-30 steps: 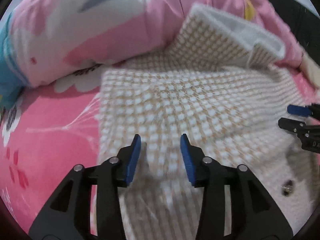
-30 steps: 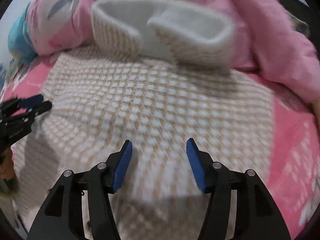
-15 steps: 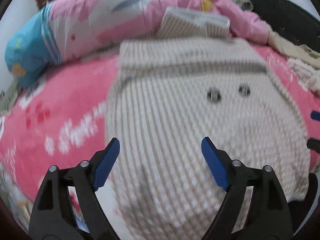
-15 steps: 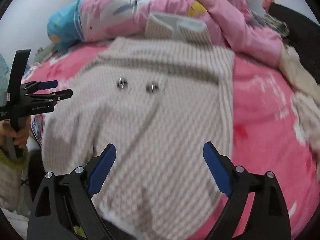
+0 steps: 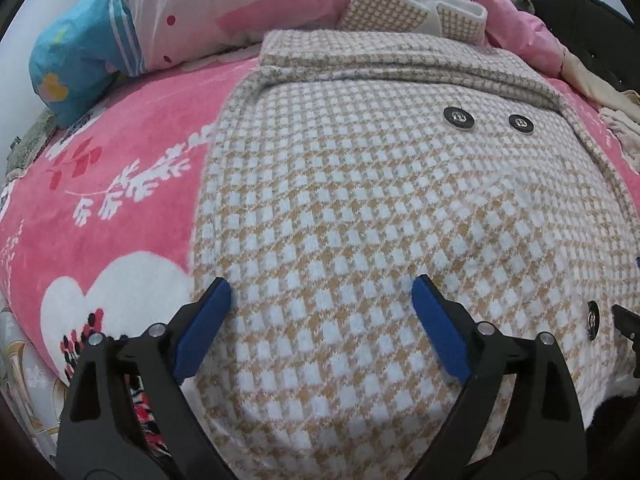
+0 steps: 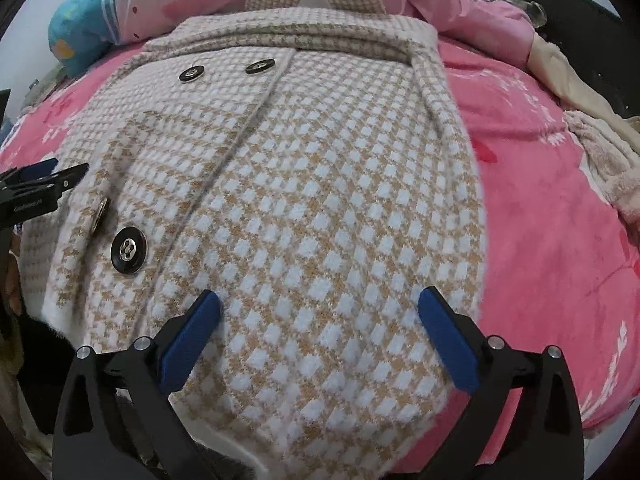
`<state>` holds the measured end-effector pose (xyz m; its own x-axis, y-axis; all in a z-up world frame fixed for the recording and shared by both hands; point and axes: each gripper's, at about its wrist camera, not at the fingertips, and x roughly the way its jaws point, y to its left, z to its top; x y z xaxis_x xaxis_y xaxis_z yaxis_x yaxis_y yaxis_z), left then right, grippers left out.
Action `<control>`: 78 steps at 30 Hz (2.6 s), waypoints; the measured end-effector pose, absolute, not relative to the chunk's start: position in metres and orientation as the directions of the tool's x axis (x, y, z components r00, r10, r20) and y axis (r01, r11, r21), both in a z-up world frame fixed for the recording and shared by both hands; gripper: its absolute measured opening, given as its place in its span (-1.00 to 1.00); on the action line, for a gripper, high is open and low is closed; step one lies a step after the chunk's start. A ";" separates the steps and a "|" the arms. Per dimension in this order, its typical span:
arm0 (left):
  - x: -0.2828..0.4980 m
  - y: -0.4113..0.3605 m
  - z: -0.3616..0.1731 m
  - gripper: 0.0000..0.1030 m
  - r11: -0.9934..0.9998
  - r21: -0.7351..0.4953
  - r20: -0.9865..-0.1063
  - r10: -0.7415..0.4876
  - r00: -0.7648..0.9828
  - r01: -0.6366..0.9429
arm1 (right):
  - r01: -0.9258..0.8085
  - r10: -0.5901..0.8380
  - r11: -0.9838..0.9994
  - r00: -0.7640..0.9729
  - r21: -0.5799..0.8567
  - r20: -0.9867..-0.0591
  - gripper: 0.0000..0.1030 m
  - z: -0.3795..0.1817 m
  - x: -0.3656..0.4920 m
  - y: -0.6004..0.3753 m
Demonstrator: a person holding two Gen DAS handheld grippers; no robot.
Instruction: Fold large clothes
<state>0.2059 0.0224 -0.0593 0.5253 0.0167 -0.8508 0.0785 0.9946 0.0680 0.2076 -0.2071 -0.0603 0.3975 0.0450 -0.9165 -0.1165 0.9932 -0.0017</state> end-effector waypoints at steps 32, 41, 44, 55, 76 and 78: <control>0.191 0.018 -0.059 0.85 0.988 0.119 -0.837 0.045 0.546 0.100 | -0.093 0.060 0.995 0.446 0.020 -0.893 0.88 -0.069 0.205 -0.213; 0.145 0.033 -0.035 0.85 0.986 0.132 -0.789 0.042 0.612 0.102 | -0.136 0.104 0.990 0.456 0.046 -0.884 0.88 -0.065 0.192 -0.219; 0.127 0.048 -0.034 0.85 0.987 0.110 -0.797 0.019 0.604 0.114 | -0.138 0.128 0.988 0.476 0.070 -0.870 0.88 -0.059 0.185 -0.225; 0.073 0.074 -0.038 0.84 0.989 0.066 -0.778 -0.031 0.627 0.131 | -0.032 0.219 0.970 0.545 0.241 -0.809 0.88 -0.038 0.121 -0.292; 0.139 0.095 -0.052 -0.02 0.974 -0.226 -0.807 -0.206 0.554 0.033 | -0.031 0.355 0.913 0.550 0.407 -0.756 0.50 -0.055 0.138 -0.316; 0.146 0.098 -0.053 -0.05 0.967 -0.255 -0.803 -0.226 0.552 0.024 | -0.029 0.367 0.906 0.552 0.423 -0.749 0.45 -0.057 0.143 -0.317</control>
<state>0.1464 0.0982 -0.0534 0.5519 -0.2259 -0.8027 0.0242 0.9666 -0.2553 0.1428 -0.3173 -0.0567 0.5519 0.3674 -0.7486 -0.0287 0.9055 0.4233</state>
